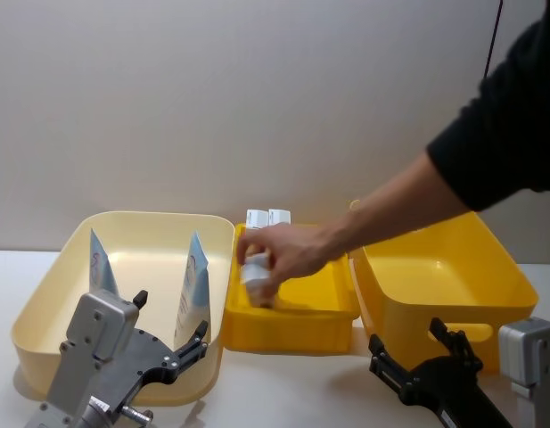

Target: Bimanual collaborative sorting of washing and personal care products

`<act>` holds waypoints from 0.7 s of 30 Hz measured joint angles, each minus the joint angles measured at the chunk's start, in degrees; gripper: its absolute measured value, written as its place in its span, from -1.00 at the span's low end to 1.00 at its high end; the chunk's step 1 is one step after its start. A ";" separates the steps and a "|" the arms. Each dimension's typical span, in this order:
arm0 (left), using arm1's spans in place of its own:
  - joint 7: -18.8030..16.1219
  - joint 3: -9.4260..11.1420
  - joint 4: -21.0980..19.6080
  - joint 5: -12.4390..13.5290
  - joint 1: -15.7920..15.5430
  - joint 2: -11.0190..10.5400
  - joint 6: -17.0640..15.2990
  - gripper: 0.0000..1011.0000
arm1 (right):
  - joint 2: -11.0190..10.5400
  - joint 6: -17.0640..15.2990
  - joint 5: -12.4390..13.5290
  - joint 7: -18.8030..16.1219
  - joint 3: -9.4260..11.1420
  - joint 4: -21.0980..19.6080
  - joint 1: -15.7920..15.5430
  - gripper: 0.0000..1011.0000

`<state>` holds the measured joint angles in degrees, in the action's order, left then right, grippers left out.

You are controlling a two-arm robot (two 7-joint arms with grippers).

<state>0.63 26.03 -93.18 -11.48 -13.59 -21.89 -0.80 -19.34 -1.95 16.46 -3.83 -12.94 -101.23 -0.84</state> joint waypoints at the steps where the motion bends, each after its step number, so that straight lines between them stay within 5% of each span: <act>1: 0.00 0.00 0.00 0.00 0.00 0.00 0.00 0.98 | 0.00 0.00 0.00 0.00 0.00 0.00 0.00 0.98; 21: 0.00 0.00 0.00 0.00 0.00 0.00 0.00 0.98 | 0.00 0.00 0.00 0.00 0.00 0.00 0.00 0.98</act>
<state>0.63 26.02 -93.18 -11.48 -13.59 -21.89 -0.80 -19.34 -1.95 16.46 -3.83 -12.94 -101.23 -0.84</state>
